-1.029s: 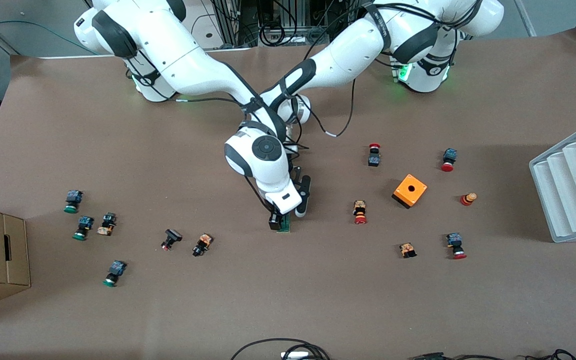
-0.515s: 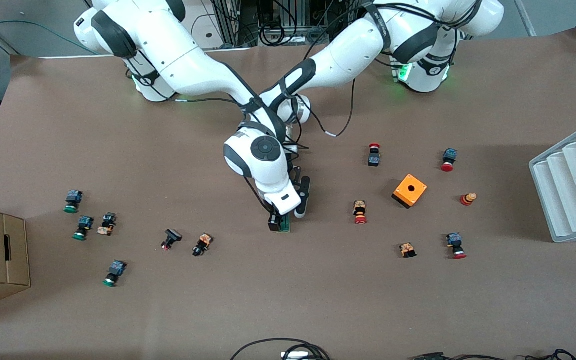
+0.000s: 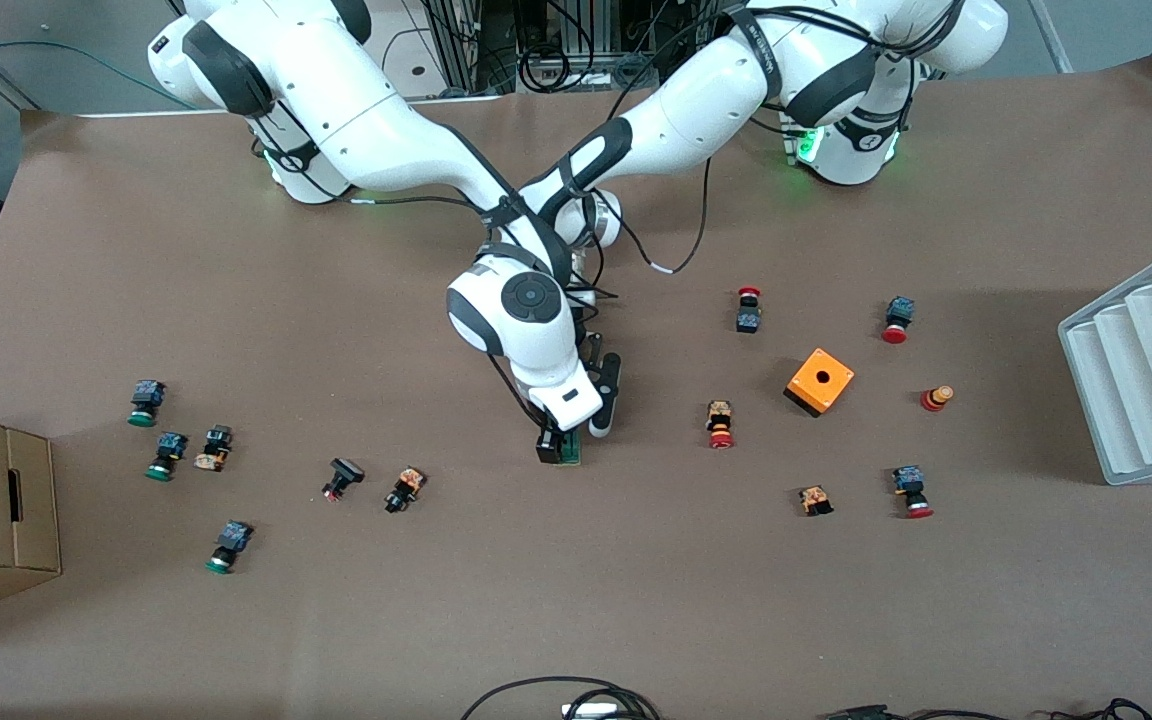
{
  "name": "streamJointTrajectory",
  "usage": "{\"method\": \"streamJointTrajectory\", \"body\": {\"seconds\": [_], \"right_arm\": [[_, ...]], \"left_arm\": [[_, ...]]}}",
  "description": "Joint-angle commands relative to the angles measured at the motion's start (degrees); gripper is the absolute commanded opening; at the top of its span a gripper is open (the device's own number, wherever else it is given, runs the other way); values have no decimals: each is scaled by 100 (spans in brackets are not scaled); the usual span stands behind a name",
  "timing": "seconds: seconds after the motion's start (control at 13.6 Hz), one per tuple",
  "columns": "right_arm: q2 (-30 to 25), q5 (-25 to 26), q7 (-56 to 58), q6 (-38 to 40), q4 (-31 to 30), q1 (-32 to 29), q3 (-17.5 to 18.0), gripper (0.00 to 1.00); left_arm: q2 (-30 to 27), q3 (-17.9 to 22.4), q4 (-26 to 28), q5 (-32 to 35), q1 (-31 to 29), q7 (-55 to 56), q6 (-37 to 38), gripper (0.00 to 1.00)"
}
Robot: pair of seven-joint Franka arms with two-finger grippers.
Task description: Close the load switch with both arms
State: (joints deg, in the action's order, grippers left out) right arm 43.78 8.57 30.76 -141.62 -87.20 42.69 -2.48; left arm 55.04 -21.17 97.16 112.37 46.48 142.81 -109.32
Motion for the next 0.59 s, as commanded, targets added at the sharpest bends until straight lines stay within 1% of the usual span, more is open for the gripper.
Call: {"method": "streamJointTrajectory", "body": {"seconds": [0.0,0.51], "right_arm": [[8,-92,97,-58,107,-50,2,78],[-1,-83,106,-67,124,-50,-7,76]], "left_arm": [[86,95,-65,92,72,98,-2,53],[77,95,-65,92,72,98,-2,53]]}}
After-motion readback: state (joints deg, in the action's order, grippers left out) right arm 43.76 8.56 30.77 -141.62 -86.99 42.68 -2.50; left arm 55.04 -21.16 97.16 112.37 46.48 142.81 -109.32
